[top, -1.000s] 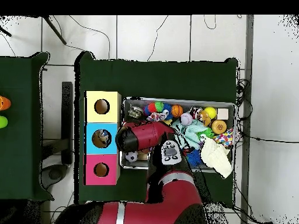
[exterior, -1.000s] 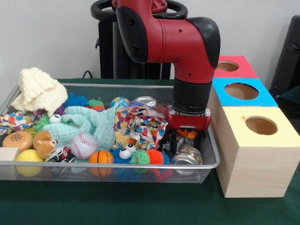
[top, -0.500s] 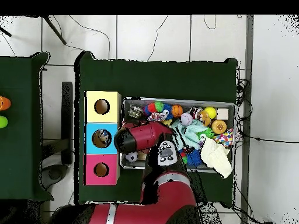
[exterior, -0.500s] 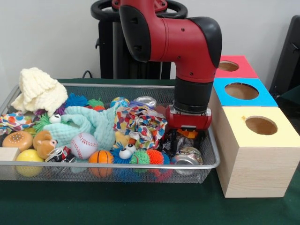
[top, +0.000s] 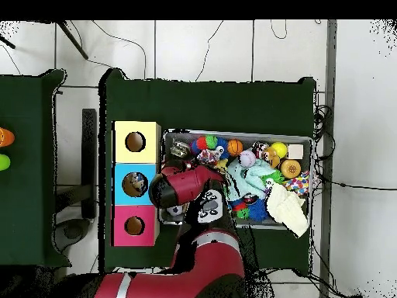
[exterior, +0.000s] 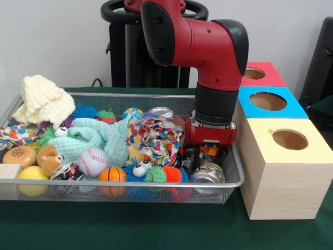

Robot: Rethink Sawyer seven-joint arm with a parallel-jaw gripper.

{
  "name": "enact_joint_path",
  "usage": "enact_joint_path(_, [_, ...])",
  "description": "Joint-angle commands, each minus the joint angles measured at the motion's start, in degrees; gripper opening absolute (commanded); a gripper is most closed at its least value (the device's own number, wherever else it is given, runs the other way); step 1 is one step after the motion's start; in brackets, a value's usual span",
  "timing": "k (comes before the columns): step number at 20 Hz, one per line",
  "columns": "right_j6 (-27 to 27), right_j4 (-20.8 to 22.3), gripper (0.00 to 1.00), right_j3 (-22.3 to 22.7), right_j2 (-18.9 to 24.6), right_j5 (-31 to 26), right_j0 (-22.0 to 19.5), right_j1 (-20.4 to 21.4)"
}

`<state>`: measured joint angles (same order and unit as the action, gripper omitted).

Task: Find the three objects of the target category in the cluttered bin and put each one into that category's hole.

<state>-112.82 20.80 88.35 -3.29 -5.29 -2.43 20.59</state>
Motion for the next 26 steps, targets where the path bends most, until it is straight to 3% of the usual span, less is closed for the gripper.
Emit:
enact_joint_path(1, [-6.3, 1.1, 0.0, 3.4, 2.9, 3.3, 0.5, -7.6])
enact_joint_path(15, [-4.3, 1.5, 0.0, 4.8, 4.4, 2.0, -1.7, -6.4])
enact_joint_path(20, [-1.2, -0.2, 0.0, 7.5, 9.3, -6.5, -6.2, -1.9])
enact_joint_path(26, [1.6, -1.7, 0.0, 8.4, 14.8, -13.4, -11.7, 0.4])
